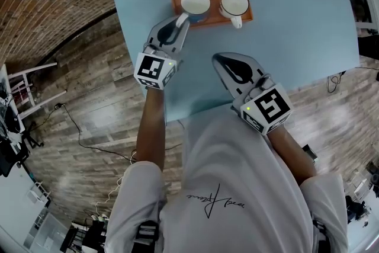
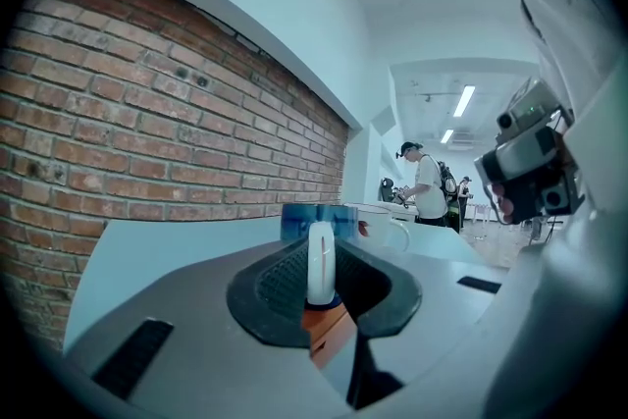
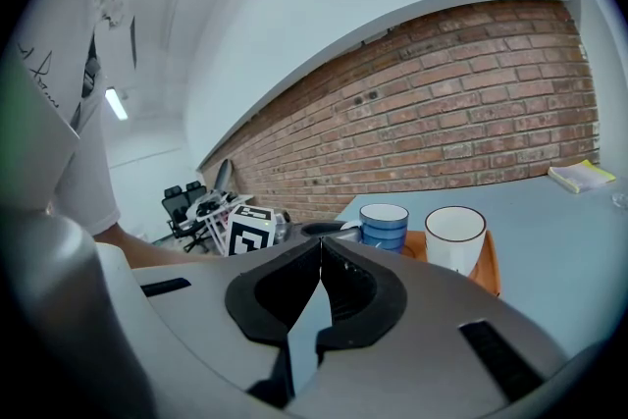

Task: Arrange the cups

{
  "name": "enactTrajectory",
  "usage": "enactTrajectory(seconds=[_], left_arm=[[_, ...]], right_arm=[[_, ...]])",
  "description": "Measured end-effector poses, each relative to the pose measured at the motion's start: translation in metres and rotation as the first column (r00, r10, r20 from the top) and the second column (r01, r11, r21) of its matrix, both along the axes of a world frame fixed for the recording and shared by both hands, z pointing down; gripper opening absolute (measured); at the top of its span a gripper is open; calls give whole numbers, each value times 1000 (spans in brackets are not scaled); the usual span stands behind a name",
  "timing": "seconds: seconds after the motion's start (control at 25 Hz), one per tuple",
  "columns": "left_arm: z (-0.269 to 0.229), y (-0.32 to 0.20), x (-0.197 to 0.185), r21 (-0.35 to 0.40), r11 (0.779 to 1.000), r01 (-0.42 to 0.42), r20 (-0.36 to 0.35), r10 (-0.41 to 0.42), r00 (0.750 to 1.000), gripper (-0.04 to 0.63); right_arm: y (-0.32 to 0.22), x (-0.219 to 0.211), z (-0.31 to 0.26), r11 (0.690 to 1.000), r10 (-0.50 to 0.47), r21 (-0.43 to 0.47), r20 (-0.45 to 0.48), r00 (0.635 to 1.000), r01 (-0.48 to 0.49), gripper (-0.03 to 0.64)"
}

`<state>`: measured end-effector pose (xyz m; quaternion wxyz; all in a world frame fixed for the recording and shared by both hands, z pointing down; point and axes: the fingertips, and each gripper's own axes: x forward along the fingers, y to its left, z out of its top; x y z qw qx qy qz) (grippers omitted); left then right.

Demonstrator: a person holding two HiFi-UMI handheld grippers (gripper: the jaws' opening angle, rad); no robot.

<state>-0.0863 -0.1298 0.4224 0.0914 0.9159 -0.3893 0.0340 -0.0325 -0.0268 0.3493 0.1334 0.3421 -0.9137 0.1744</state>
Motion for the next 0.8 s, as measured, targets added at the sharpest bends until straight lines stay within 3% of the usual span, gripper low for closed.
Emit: enactTrajectory(seconds=[0.36,0.8], left_arm=[[-7,5,5,5,999,44,8,-44,999,57],[-14,12,10,6,983,182,-6,-182,983,57]], right_arm=[[1,7,-3,1000,-2,6,8,1000,2,21],[3,16,-3,1000,-13,7,20,1000,13,21]])
